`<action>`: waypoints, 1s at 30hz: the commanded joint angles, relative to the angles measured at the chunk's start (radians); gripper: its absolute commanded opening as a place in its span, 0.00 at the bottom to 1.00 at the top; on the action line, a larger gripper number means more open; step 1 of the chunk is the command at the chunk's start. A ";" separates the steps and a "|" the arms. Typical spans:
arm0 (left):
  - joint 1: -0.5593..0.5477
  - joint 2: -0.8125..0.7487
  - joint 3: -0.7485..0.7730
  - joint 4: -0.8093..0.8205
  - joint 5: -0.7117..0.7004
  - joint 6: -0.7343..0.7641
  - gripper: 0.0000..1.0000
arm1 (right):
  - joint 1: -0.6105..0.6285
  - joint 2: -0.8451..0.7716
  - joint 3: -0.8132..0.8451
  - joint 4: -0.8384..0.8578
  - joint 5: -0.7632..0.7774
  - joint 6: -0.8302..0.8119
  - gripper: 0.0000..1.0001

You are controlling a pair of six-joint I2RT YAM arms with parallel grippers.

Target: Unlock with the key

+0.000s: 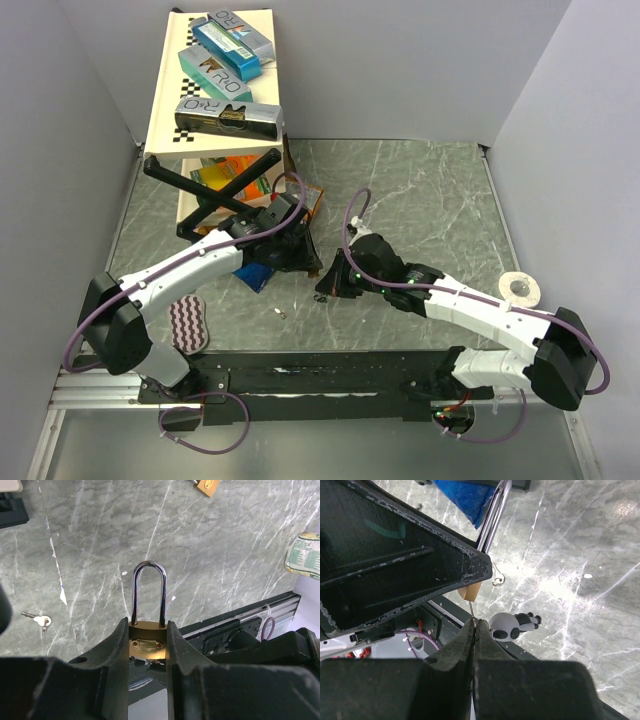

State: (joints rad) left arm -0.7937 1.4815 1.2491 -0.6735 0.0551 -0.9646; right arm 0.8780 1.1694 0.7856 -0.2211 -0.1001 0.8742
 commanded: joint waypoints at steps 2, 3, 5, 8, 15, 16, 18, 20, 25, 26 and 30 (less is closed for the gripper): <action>0.002 -0.049 0.001 0.008 0.012 -0.016 0.01 | -0.019 0.024 0.044 0.065 0.028 0.020 0.00; 0.004 -0.049 0.003 0.009 0.014 -0.014 0.01 | -0.020 0.026 0.044 0.065 0.030 0.022 0.00; 0.004 -0.049 0.001 0.009 0.015 -0.014 0.01 | -0.020 0.023 0.046 0.057 0.042 0.025 0.00; 0.005 -0.052 0.000 0.009 0.014 -0.014 0.01 | -0.024 0.016 0.044 0.057 0.066 0.026 0.00; 0.008 -0.055 -0.010 0.020 0.026 -0.017 0.01 | -0.025 0.012 0.044 0.081 0.099 0.023 0.00; 0.008 -0.056 -0.011 0.022 0.028 -0.017 0.01 | -0.027 0.009 0.043 0.085 0.099 0.025 0.00; 0.008 -0.061 -0.014 0.025 0.029 -0.022 0.01 | -0.025 0.009 0.037 0.104 0.123 0.031 0.00; 0.010 -0.061 -0.017 0.028 0.032 -0.023 0.01 | -0.025 0.013 0.040 0.115 0.132 0.029 0.00; 0.010 -0.064 -0.025 0.032 0.038 -0.028 0.01 | -0.025 0.050 0.067 0.135 0.142 0.025 0.00; 0.010 -0.064 -0.024 0.034 0.040 -0.026 0.01 | -0.025 0.059 0.073 0.141 0.142 0.025 0.00; 0.010 -0.063 -0.030 0.035 0.045 -0.029 0.01 | -0.025 0.059 0.073 0.167 0.160 0.025 0.00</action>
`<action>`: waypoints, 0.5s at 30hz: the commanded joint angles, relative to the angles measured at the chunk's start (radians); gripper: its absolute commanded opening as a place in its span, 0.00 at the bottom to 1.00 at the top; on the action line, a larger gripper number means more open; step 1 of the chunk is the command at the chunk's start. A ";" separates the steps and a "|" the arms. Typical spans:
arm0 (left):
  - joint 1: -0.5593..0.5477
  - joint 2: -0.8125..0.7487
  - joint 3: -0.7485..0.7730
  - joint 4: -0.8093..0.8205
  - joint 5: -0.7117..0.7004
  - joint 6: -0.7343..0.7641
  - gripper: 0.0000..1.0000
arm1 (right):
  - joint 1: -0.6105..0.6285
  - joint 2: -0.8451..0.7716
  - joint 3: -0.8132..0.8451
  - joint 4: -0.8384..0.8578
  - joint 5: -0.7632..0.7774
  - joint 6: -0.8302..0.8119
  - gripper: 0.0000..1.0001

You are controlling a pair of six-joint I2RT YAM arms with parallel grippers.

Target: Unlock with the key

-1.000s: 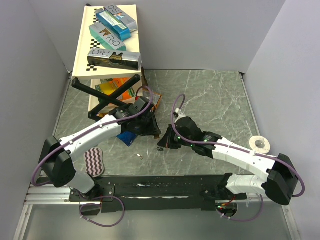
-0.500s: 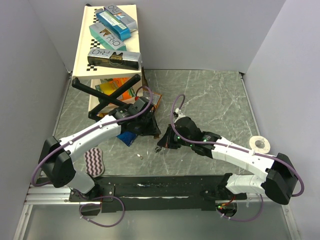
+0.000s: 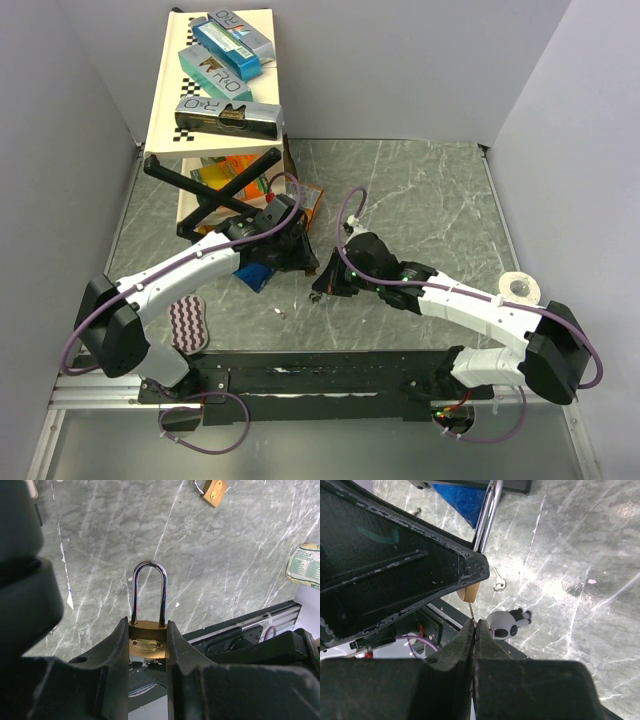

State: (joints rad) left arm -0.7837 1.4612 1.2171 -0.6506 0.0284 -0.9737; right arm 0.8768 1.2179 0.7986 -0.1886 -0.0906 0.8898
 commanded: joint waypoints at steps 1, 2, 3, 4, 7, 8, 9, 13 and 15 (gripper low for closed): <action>0.000 -0.042 0.002 0.012 0.073 -0.020 0.01 | -0.025 0.009 0.059 0.146 0.158 0.009 0.00; 0.000 -0.041 0.004 0.012 0.074 -0.019 0.01 | -0.025 0.008 0.059 0.149 0.161 0.005 0.00; 0.000 -0.041 0.004 0.016 0.074 -0.019 0.01 | -0.025 0.006 0.059 0.153 0.164 0.005 0.00; 0.000 -0.038 0.005 0.014 0.076 -0.019 0.01 | -0.024 0.009 0.059 0.156 0.170 0.005 0.00; 0.000 -0.041 0.005 0.014 0.074 -0.020 0.01 | -0.025 0.011 0.062 0.167 0.192 0.001 0.00; 0.000 -0.039 0.007 0.012 0.073 -0.022 0.01 | -0.025 0.009 0.062 0.173 0.207 0.000 0.00; 0.001 -0.041 0.007 0.014 0.073 -0.022 0.01 | -0.025 0.011 0.060 0.178 0.212 0.000 0.00; 0.000 -0.042 0.002 0.017 0.074 -0.028 0.01 | -0.027 0.017 0.066 0.210 0.242 0.003 0.00; 0.000 -0.042 -0.001 0.019 0.077 -0.029 0.01 | -0.029 0.026 0.077 0.219 0.252 0.003 0.00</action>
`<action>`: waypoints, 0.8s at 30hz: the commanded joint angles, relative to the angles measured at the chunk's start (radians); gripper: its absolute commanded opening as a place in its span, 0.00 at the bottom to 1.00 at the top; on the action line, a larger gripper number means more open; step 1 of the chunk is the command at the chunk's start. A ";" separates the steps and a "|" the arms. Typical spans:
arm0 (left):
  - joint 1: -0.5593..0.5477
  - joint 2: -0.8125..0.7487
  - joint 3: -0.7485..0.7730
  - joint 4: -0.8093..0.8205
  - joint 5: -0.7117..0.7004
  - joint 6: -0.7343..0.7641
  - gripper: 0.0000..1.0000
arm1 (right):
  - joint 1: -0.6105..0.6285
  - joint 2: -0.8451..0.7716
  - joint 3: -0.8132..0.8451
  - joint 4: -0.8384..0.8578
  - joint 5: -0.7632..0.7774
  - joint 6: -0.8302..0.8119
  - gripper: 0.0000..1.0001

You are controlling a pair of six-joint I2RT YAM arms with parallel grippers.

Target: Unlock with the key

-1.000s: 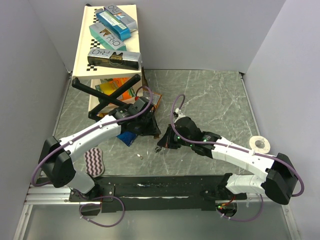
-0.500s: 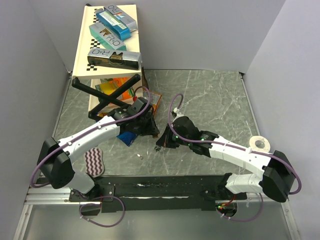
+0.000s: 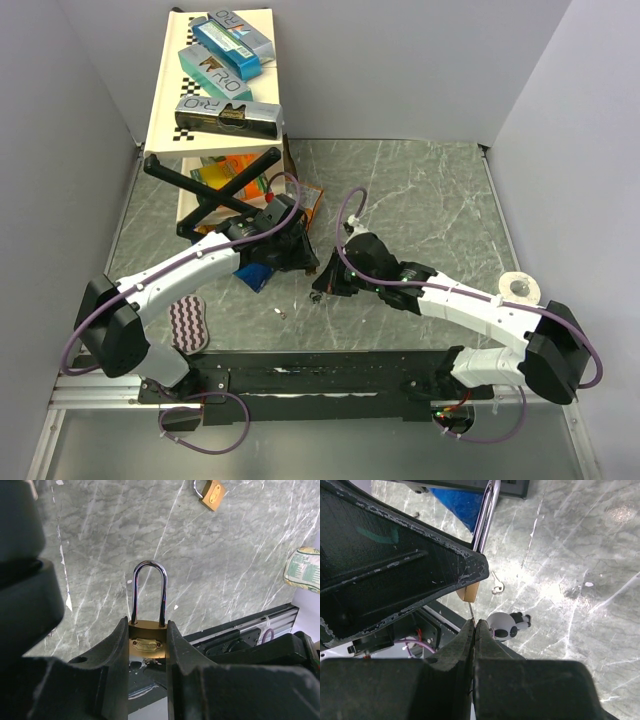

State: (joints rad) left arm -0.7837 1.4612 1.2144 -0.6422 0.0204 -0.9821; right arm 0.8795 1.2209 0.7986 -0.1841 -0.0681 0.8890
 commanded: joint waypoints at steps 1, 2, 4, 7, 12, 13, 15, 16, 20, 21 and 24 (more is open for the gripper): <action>0.000 -0.044 0.001 0.010 0.084 -0.023 0.01 | -0.033 0.034 0.088 0.218 0.231 0.002 0.00; 0.000 -0.044 0.000 0.010 0.085 -0.024 0.01 | -0.034 0.040 0.091 0.222 0.234 0.002 0.00; 0.000 -0.044 0.002 0.010 0.085 -0.024 0.01 | -0.034 0.052 0.103 0.239 0.238 0.002 0.00; 0.000 -0.044 0.000 0.010 0.085 -0.024 0.01 | -0.037 0.069 0.120 0.256 0.241 -0.001 0.00; 0.001 -0.041 0.000 0.010 0.087 -0.023 0.01 | -0.047 0.083 0.146 0.265 0.243 -0.007 0.00; 0.001 -0.042 0.000 0.010 0.087 -0.024 0.01 | -0.048 0.084 0.149 0.270 0.248 -0.009 0.00; 0.001 -0.042 0.000 0.009 0.085 -0.023 0.01 | -0.056 0.085 0.152 0.275 0.249 -0.005 0.00; 0.001 -0.045 0.000 0.009 0.082 -0.024 0.01 | -0.057 0.085 0.151 0.278 0.252 -0.004 0.00; 0.001 -0.045 -0.001 0.009 0.081 -0.026 0.01 | -0.080 0.081 0.146 0.294 0.258 0.008 0.00; 0.001 -0.047 -0.001 0.009 0.084 -0.024 0.01 | -0.086 0.080 0.146 0.296 0.257 0.010 0.00; 0.003 -0.045 -0.001 0.012 0.088 -0.023 0.01 | -0.106 0.080 0.151 0.305 0.260 0.013 0.00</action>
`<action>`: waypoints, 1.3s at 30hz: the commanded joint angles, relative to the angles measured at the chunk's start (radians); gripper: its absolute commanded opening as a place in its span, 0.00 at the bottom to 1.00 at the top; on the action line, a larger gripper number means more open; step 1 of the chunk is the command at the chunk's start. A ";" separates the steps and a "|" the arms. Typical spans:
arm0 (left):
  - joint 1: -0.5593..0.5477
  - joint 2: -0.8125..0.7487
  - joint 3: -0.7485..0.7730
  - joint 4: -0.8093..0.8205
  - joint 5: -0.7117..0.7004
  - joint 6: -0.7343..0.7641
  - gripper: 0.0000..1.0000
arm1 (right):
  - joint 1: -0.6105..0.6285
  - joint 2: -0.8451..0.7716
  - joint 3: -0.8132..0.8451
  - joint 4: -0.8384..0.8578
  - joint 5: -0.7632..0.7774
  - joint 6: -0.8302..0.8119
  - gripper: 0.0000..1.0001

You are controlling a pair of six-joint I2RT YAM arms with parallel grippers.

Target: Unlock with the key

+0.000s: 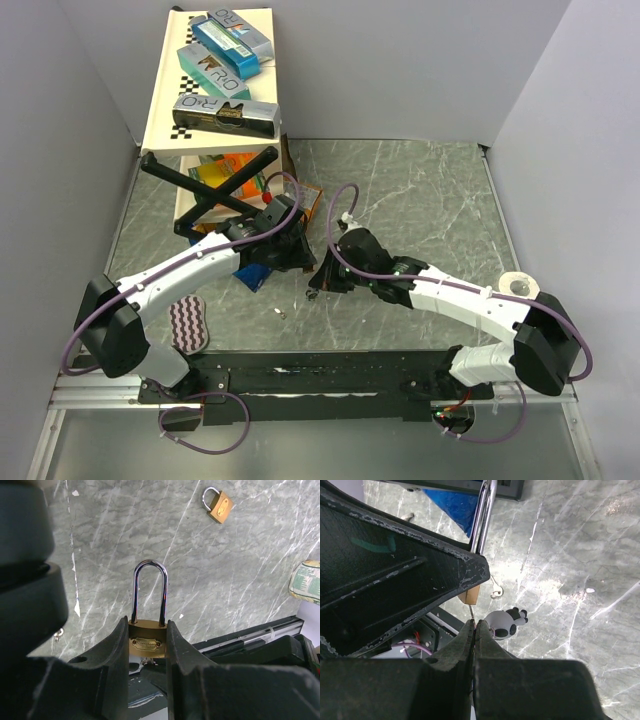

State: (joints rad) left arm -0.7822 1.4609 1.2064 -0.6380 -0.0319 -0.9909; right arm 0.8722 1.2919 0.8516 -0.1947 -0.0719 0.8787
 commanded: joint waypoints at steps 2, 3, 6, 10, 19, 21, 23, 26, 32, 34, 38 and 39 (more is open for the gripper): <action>0.001 -0.043 0.008 0.009 0.141 -0.012 0.01 | -0.111 0.010 0.099 0.319 0.265 0.022 0.00; 0.000 -0.043 0.008 0.012 0.141 -0.012 0.01 | -0.114 0.014 0.101 0.324 0.265 0.023 0.00; 0.001 -0.040 0.012 0.009 0.142 -0.009 0.01 | -0.128 0.020 0.106 0.331 0.259 0.028 0.00; 0.001 -0.034 0.015 0.006 0.138 -0.009 0.01 | -0.130 0.027 0.125 0.336 0.258 0.026 0.00; 0.003 -0.034 0.015 0.009 0.141 -0.006 0.01 | -0.133 0.053 0.148 0.365 0.248 0.022 0.00; 0.003 -0.037 0.013 0.009 0.139 -0.006 0.01 | -0.136 0.050 0.145 0.370 0.251 0.022 0.00; 0.004 -0.037 0.013 0.011 0.141 -0.005 0.01 | -0.144 0.046 0.145 0.373 0.254 0.020 0.00; 0.004 -0.040 0.010 0.018 0.150 -0.002 0.01 | -0.159 0.041 0.148 0.377 0.250 0.017 0.00; 0.008 -0.050 0.005 0.043 0.164 0.005 0.01 | -0.177 0.046 0.156 0.408 0.221 -0.016 0.00; 0.008 -0.050 0.005 0.050 0.168 0.006 0.01 | -0.179 0.049 0.155 0.420 0.201 -0.027 0.00; 0.012 -0.066 -0.013 0.081 0.181 0.009 0.01 | -0.177 0.040 0.141 0.442 0.138 -0.041 0.00; 0.014 -0.073 -0.019 0.089 0.187 0.009 0.01 | -0.179 0.034 0.136 0.446 0.124 -0.040 0.00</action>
State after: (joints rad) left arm -0.7662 1.4330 1.2026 -0.6022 -0.0483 -1.0412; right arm 0.7841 1.3327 0.8978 -0.1574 -0.1516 0.8478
